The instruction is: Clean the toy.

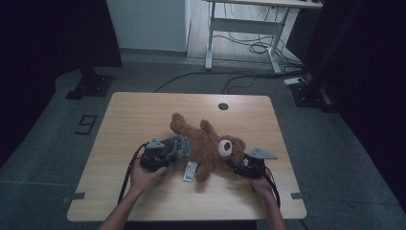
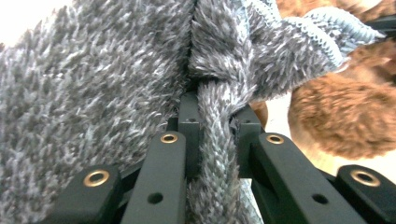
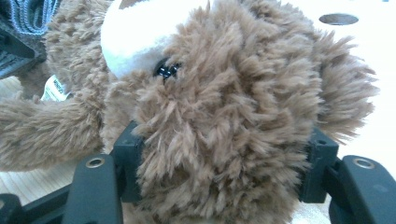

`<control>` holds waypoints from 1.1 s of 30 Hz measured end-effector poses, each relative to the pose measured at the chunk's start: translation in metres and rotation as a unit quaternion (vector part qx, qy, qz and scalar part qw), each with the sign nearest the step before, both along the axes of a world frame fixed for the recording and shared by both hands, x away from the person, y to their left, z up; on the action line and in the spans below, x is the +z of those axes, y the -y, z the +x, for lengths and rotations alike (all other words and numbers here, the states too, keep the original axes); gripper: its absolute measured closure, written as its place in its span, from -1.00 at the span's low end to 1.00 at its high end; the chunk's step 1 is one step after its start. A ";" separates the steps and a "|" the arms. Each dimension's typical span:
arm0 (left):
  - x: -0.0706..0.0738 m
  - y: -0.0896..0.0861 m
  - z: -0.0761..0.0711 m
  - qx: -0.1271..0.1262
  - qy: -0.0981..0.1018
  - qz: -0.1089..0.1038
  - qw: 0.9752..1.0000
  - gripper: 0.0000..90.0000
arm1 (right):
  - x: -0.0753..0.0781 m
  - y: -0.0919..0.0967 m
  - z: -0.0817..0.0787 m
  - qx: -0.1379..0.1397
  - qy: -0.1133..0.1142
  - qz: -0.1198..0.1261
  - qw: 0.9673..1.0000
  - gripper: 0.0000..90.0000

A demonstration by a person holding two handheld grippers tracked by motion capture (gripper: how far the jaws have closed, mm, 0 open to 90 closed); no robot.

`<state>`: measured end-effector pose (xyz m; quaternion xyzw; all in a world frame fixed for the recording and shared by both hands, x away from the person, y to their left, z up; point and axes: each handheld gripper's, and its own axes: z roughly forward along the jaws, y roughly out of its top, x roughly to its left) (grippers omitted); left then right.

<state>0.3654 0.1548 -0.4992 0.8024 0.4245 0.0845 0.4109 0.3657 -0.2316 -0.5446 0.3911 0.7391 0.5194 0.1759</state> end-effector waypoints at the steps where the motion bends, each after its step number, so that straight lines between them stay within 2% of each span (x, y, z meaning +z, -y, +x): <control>1: 0.000 -0.003 0.001 0.005 -0.001 0.001 1.000 0.74 | 0.000 0.000 0.000 0.000 0.000 0.000 1.000 -0.21; 6: 0.003 -0.014 0.006 0.032 -0.001 0.005 0.999 0.74 | 0.000 0.000 0.000 0.000 0.000 0.000 1.000 -0.21; 8: 0.012 -0.015 0.009 0.036 0.017 0.010 0.999 0.74 | 0.000 0.000 0.000 -0.001 0.000 0.002 1.000 -0.21; 10: 0.026 -0.011 0.012 0.031 0.035 -0.004 0.999 0.75 | 0.000 0.000 0.000 -0.001 -0.001 0.002 1.000 -0.20; 12: 0.040 -0.001 0.015 0.014 0.047 -0.021 0.999 0.75 | 0.000 0.000 0.000 -0.001 -0.001 0.002 1.000 -0.20; 14: 0.050 0.016 0.018 0.002 0.061 -0.010 0.998 0.75 | -0.001 0.000 0.000 -0.002 -0.001 0.004 1.000 -0.20; 16: 0.053 0.033 0.025 -0.005 0.063 0.002 0.998 0.75 | -0.001 0.000 0.000 -0.002 -0.001 0.004 1.000 -0.20; 17: 0.050 0.042 0.030 -0.006 0.055 0.007 0.998 0.75 | -0.001 0.000 0.000 -0.003 -0.002 0.005 1.000 -0.20; 20: 0.034 0.052 0.042 0.002 0.037 0.014 0.999 0.75 | -0.001 0.000 0.000 -0.004 -0.002 0.005 1.000 -0.20; 23: 0.023 0.040 0.048 0.019 0.009 -0.020 1.000 0.74 | -0.001 0.000 0.000 -0.004 -0.003 0.007 1.000 -0.20; 25: 0.013 0.029 0.049 0.039 -0.001 0.000 0.999 0.75 | -0.001 0.001 0.000 -0.002 -0.003 0.007 1.000 -0.20; 27: 0.004 0.019 0.049 0.044 -0.021 -0.013 0.999 0.75 | -0.001 0.000 0.000 -0.001 -0.002 0.006 1.000 -0.20; 29: -0.004 0.013 0.047 0.052 -0.025 -0.008 0.998 0.75 | -0.001 0.000 0.000 0.000 0.000 0.003 1.000 -0.20; 33: -0.010 0.006 0.044 0.056 -0.028 0.001 0.998 0.75 | -0.001 0.000 -0.001 -0.001 -0.001 0.002 1.000 -0.20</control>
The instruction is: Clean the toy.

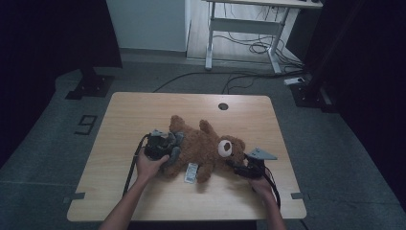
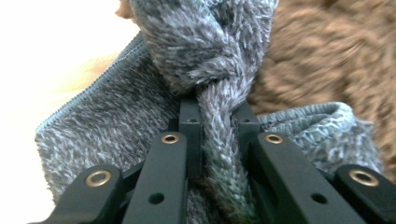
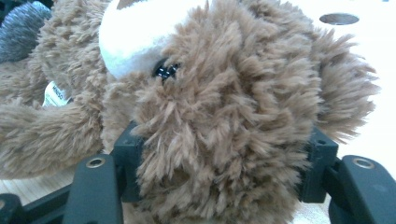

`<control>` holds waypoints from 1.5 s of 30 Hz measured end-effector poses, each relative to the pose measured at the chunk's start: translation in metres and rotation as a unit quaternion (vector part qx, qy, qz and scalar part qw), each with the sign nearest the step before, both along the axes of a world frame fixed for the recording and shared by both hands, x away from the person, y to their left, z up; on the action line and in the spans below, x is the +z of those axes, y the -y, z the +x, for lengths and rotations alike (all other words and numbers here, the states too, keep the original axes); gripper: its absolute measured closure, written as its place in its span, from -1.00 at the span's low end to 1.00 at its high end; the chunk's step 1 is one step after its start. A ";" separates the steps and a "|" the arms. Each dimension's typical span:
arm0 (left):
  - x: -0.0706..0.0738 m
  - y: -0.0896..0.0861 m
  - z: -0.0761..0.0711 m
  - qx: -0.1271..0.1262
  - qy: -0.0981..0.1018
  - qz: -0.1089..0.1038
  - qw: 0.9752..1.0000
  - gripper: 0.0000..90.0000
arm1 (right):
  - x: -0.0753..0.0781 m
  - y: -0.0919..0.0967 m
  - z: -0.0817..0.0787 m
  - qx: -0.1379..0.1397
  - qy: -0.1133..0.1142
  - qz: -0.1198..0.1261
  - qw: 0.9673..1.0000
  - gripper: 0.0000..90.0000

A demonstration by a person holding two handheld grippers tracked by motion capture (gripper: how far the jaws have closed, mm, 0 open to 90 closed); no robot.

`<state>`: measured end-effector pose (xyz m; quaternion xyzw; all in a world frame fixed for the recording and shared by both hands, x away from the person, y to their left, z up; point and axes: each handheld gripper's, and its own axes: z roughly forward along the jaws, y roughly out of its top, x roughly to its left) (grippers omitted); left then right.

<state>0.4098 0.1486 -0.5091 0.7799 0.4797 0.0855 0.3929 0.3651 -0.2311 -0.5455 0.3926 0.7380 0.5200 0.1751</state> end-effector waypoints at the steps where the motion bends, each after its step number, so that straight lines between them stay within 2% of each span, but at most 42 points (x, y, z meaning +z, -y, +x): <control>1: 0.000 -0.001 0.000 0.000 0.002 0.007 1.000 0.75 | 0.000 0.000 0.000 -0.001 0.000 0.001 1.000 -0.20; 4: 0.001 -0.004 -0.001 0.002 0.004 0.031 1.000 0.75 | 0.000 0.000 0.000 0.000 -0.001 0.001 1.000 -0.21; 7: 0.003 -0.011 -0.004 0.008 0.011 0.037 0.999 0.75 | 0.000 0.001 0.000 -0.001 -0.002 0.004 1.000 -0.21; 9: 0.004 -0.015 -0.009 0.011 0.019 0.050 0.999 0.75 | 0.000 0.001 0.001 -0.002 -0.003 0.005 1.000 -0.21; 11: 0.002 -0.022 -0.017 0.014 0.026 0.070 0.997 0.74 | -0.001 0.001 0.001 -0.002 -0.004 0.005 1.000 -0.21; 13: -0.002 -0.030 -0.021 0.019 0.024 0.076 0.997 0.74 | -0.001 0.001 0.001 -0.003 -0.004 0.006 1.000 -0.21; 17: -0.004 -0.047 -0.029 0.031 0.023 0.071 0.997 0.74 | -0.001 0.001 0.001 -0.006 -0.005 0.009 1.000 -0.21; 22: 0.008 -0.059 -0.039 0.037 0.043 0.064 0.996 0.74 | -0.001 0.001 0.001 -0.006 -0.006 0.011 1.000 -0.22; 25: 0.012 -0.063 -0.045 0.038 0.051 0.070 0.995 0.74 | -0.001 0.001 0.001 -0.007 -0.006 0.010 1.000 -0.22; 29: 0.005 -0.076 -0.054 0.047 0.043 0.092 0.994 0.73 | -0.001 0.001 0.001 -0.007 -0.005 0.009 1.000 -0.22; 31: 0.000 -0.086 -0.059 0.055 0.036 0.099 0.993 0.72 | 0.000 0.001 0.001 -0.007 -0.006 0.008 1.000 -0.22; 32: -0.003 -0.092 -0.061 0.058 0.026 0.104 0.993 0.72 | 0.000 0.001 0.000 -0.007 -0.006 0.008 1.000 -0.23; 36: -0.014 -0.105 -0.070 0.057 0.005 0.109 0.992 0.68 | 0.000 0.001 0.001 -0.008 -0.006 0.011 1.000 -0.23; 38: -0.019 -0.107 -0.073 0.055 0.002 0.108 0.993 0.64 | 0.000 0.001 0.001 -0.009 -0.007 0.012 1.000 -0.23; 41: -0.020 -0.105 -0.076 0.049 0.006 0.106 0.993 0.49 | 0.000 0.000 0.000 -0.010 -0.007 0.011 1.000 -0.24; 42: -0.019 -0.103 -0.076 0.037 0.006 0.102 0.994 0.34 | 0.000 0.000 0.000 -0.011 -0.007 0.011 1.000 -0.25; 43: -0.017 -0.101 -0.076 0.032 0.009 0.106 0.994 0.14 | 0.000 0.000 0.000 -0.012 -0.006 0.013 1.000 -0.26; 45: -0.011 -0.097 -0.079 0.029 0.031 0.115 0.993 -0.11 | 0.000 0.000 0.000 -0.014 -0.006 0.013 1.000 -0.28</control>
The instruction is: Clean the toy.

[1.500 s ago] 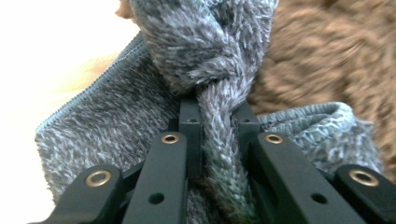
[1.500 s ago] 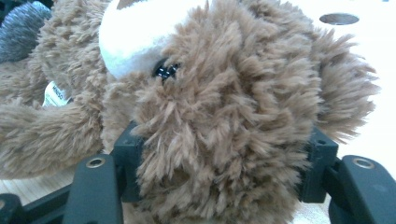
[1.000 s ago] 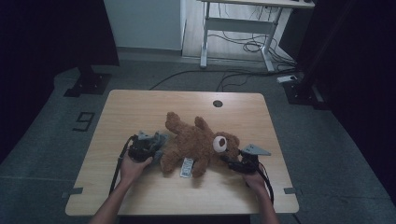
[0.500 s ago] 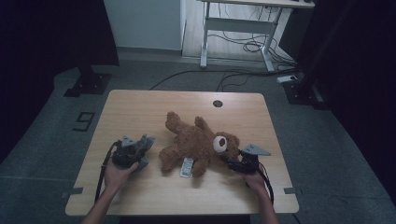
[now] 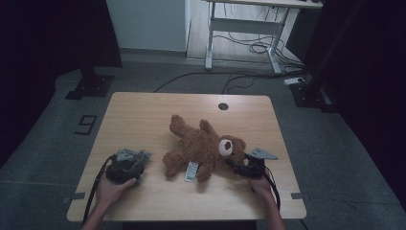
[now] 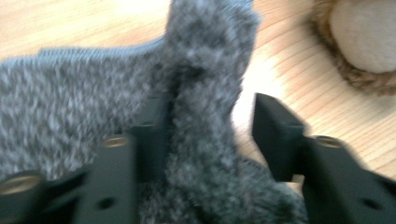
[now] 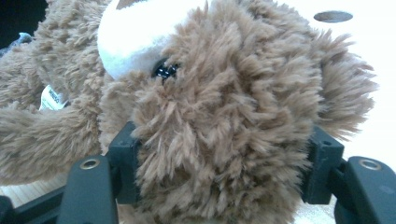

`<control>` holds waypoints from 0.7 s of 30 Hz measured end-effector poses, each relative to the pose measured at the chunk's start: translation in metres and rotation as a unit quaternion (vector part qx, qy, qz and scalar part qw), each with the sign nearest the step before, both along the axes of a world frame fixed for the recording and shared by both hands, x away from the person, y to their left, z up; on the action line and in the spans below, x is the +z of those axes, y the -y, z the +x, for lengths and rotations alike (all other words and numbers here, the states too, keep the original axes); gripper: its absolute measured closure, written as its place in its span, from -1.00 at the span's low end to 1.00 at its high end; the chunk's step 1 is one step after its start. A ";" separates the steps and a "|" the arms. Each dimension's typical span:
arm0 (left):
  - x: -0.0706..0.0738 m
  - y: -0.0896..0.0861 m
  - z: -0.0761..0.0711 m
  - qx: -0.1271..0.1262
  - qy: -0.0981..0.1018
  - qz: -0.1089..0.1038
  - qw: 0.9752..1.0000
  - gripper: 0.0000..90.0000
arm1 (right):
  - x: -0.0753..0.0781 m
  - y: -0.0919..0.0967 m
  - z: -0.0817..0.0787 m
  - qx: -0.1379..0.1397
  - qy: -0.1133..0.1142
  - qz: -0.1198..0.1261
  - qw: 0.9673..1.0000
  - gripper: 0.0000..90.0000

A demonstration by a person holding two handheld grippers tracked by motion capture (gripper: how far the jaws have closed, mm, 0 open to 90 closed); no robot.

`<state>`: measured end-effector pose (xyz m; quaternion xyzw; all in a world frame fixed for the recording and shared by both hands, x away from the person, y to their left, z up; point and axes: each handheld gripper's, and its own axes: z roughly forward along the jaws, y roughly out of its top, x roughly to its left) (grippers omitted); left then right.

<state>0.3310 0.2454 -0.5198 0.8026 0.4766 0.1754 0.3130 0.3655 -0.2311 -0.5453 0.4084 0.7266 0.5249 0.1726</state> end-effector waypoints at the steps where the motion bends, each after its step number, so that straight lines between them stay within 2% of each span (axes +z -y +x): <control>1: 0.006 0.001 -0.002 -0.001 0.013 -0.005 1.000 -0.20 | 0.000 0.000 0.000 0.000 0.000 -0.001 1.000 -0.28; 4: 0.020 0.006 -0.004 -0.008 0.032 -0.016 0.999 -0.32 | 0.000 0.001 0.002 0.000 0.001 0.002 1.000 -0.30; 7: 0.035 0.017 -0.007 -0.017 0.055 -0.023 0.998 -0.35 | 0.000 0.001 0.002 0.000 0.003 0.001 1.000 -0.33; 11: 0.045 0.046 -0.005 -0.057 0.059 -0.033 0.996 -0.35 | 0.001 0.000 0.001 0.000 0.007 -0.002 1.000 -0.41; 14: 0.041 0.074 0.002 -0.086 0.049 -0.031 0.995 -0.37 | 0.002 -0.001 0.000 -0.001 0.006 -0.005 1.000 -0.45; 17: 0.027 0.103 0.015 -0.107 0.026 -0.026 0.994 -0.38 | 0.004 -0.001 -0.001 -0.002 0.005 -0.008 1.000 -0.49; 18: 0.024 0.108 0.018 -0.110 0.021 -0.020 0.994 -0.38 | 0.004 -0.001 -0.002 -0.002 0.004 -0.009 1.000 -0.50; 19: 0.018 0.114 0.021 -0.106 0.021 -0.006 0.994 -0.38 | 0.005 -0.001 -0.003 -0.002 0.001 -0.010 1.000 -0.51; 21: 0.012 0.120 0.024 -0.093 0.026 0.014 0.995 -0.27 | 0.007 0.000 -0.004 -0.005 -0.004 -0.012 1.000 -0.53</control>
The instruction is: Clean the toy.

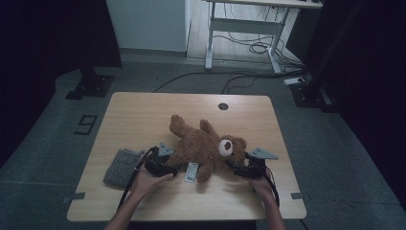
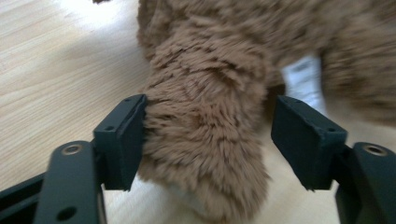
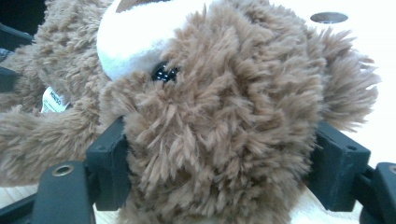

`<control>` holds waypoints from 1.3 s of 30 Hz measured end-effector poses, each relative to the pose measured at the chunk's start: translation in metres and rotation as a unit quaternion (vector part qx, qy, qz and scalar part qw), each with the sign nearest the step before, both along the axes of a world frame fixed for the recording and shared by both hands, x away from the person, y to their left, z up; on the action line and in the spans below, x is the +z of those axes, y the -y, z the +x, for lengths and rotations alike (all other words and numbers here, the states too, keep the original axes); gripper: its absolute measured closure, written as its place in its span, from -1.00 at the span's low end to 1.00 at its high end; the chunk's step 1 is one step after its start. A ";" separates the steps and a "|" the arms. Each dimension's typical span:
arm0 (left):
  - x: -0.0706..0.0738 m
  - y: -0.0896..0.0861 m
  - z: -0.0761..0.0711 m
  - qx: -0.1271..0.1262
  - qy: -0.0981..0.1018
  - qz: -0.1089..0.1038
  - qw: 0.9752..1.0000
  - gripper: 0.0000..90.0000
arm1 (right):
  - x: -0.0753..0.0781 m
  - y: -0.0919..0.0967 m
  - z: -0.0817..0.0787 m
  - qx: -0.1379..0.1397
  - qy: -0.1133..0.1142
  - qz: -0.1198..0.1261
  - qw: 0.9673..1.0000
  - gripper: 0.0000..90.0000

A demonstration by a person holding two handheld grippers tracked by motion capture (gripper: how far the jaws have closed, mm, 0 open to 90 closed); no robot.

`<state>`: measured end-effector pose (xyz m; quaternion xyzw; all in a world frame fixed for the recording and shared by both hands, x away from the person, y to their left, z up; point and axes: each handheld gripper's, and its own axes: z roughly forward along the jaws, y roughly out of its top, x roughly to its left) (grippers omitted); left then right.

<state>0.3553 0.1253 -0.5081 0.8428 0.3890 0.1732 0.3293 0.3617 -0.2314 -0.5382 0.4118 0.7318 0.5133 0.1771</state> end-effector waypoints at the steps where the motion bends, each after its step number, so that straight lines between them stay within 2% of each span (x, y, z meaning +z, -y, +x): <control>1: -0.002 0.001 0.001 0.006 0.000 0.003 1.000 -0.12 | 0.001 0.001 -0.001 -0.002 -0.002 0.000 1.000 -0.53; 4: -0.003 0.001 -0.001 0.005 -0.004 -0.004 1.000 0.08 | 0.002 0.003 -0.002 -0.007 -0.012 0.001 1.000 -0.54; 7: -0.003 0.001 -0.008 0.001 -0.001 -0.005 1.000 0.23 | 0.003 0.002 -0.003 -0.016 -0.024 -0.012 1.000 -0.48; 9: -0.003 0.001 -0.014 -0.002 0.000 -0.006 1.000 0.25 | 0.003 0.000 0.001 -0.027 -0.021 -0.020 0.999 -0.42; 12: -0.003 0.001 -0.019 0.004 0.004 -0.008 1.000 0.26 | 0.000 -0.004 0.010 -0.042 -0.021 -0.011 0.999 -0.37; 17: -0.004 0.000 -0.005 0.021 -0.005 -0.020 1.000 0.23 | -0.002 -0.010 0.022 -0.054 -0.016 -0.001 0.998 -0.36; 21: -0.004 0.001 0.001 0.022 -0.012 -0.027 0.999 0.20 | -0.001 -0.008 0.020 -0.062 -0.015 0.001 0.998 -0.43; 23: -0.002 -0.001 -0.004 0.024 -0.008 -0.030 0.999 0.13 | 0.001 -0.005 0.019 -0.057 -0.020 0.018 0.998 -0.51; 26: 0.004 -0.008 -0.016 0.024 0.002 -0.035 0.999 -0.03 | 0.003 0.003 0.015 -0.052 -0.015 0.041 0.998 -0.58; 31: 0.010 -0.022 -0.037 0.022 0.018 -0.057 0.998 -0.21 | 0.013 0.015 -0.002 -0.057 0.011 0.049 0.997 -0.59; 36: 0.014 -0.035 -0.054 0.018 0.038 -0.084 0.996 -0.24 | 0.014 0.021 -0.015 -0.050 0.010 0.041 0.998 -0.59; 37: 0.014 -0.037 -0.057 0.018 0.039 -0.092 0.995 -0.24 | 0.013 0.022 -0.017 -0.047 0.008 0.038 0.998 -0.59; 39: 0.013 -0.039 -0.060 0.014 0.035 -0.090 0.995 -0.25 | 0.011 0.023 -0.022 -0.040 0.004 0.032 0.999 -0.59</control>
